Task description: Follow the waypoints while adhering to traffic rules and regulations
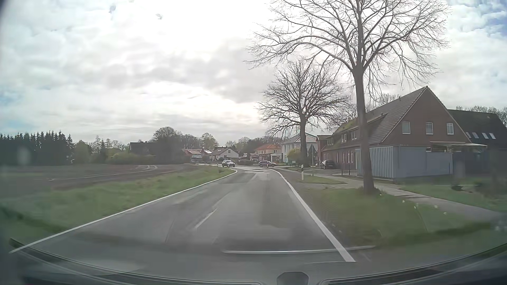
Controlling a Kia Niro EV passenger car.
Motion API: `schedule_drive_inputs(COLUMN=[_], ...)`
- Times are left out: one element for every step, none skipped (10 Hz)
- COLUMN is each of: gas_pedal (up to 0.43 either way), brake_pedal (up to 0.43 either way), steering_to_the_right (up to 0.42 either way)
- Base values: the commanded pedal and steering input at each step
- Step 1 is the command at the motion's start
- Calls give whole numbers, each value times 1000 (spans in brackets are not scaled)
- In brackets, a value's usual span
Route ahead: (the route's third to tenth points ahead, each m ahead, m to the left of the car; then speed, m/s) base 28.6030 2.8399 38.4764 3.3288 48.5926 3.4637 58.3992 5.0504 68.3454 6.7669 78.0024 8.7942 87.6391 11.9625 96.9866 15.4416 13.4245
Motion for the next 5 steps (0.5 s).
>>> schedule_drive_inputs(gas_pedal=[150,150,150,150,150], brake_pedal=[0,0,0,0,0], steering_to_the_right=[0,0,0,0,0])
